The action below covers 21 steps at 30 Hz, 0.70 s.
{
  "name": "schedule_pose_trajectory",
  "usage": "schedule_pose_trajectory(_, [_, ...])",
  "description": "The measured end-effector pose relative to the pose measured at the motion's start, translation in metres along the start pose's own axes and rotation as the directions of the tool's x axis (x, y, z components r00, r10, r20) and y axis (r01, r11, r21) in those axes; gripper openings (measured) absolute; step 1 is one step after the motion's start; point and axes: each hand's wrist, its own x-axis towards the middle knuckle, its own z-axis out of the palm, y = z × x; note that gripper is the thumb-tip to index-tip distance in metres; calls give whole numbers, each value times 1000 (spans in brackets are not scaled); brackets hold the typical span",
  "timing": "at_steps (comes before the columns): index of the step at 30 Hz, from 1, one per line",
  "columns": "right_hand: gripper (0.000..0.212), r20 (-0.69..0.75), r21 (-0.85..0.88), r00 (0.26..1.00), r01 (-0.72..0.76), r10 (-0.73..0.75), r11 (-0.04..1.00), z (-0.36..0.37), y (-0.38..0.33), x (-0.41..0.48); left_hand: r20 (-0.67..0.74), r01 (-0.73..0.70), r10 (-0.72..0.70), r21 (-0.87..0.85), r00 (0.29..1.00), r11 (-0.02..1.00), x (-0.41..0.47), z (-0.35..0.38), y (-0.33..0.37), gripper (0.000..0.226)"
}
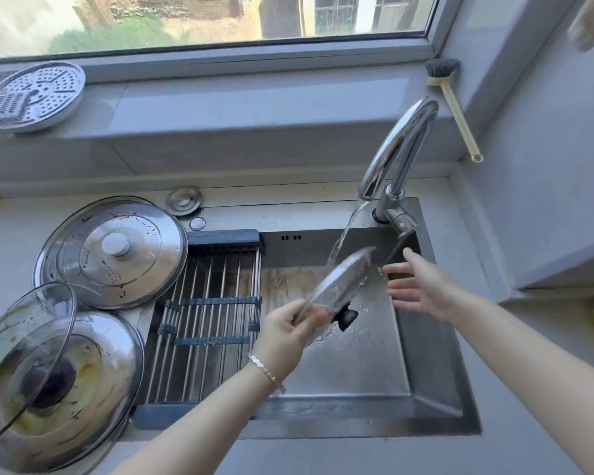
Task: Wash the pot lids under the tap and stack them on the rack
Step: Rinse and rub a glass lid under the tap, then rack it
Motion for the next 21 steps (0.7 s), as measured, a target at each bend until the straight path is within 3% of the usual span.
schedule_pose_trajectory(2, [50, -63, -83, 996, 58, -64, 995, 3, 15, 8, -85, 197, -251, -404, 964, 893, 5, 0, 6, 25])
schedule_pose_trajectory(3, [54, -47, -78, 998, 45, -49, 996, 8, 23, 10, -99, 235, -333, -527, 938, 817, 8, -1, 6, 28])
schedule_pose_trajectory(6, [57, 72, 43, 997, -33, 30, 999, 30, 38, 14, -67, 274, -466, -732, 882, 624, 12, -4, 0, 43])
schedule_pose_trajectory(11, [42, -201, -131, 963, 158, -182, 979, 37, 28, 16, 22, 277, -592, -897, 806, 344, 13, -15, -21, 60])
schedule_pose_trajectory(14, [54, -219, -167, 936, 244, -278, 955, 38, 15, 18, 61, 268, -659, -938, 750, 218, 9, -14, -36, 61])
schedule_pose_trajectory(16, [43, -167, -206, 903, 360, -395, 910, 46, 6, 13, 76, 279, -708, -944, 702, 175, 7, -9, -44, 54])
schedule_pose_trajectory(19, [21, -130, -231, 810, 535, -571, 812, 57, -3, 4, 106, 411, -786, -890, 609, 199, 9, -3, -59, 47])
schedule_pose_trajectory(21, [22, -53, -197, 780, 604, -623, 773, 62, -3, -4, 120, 464, -811, -863, 573, 200, 11, -3, -67, 44])
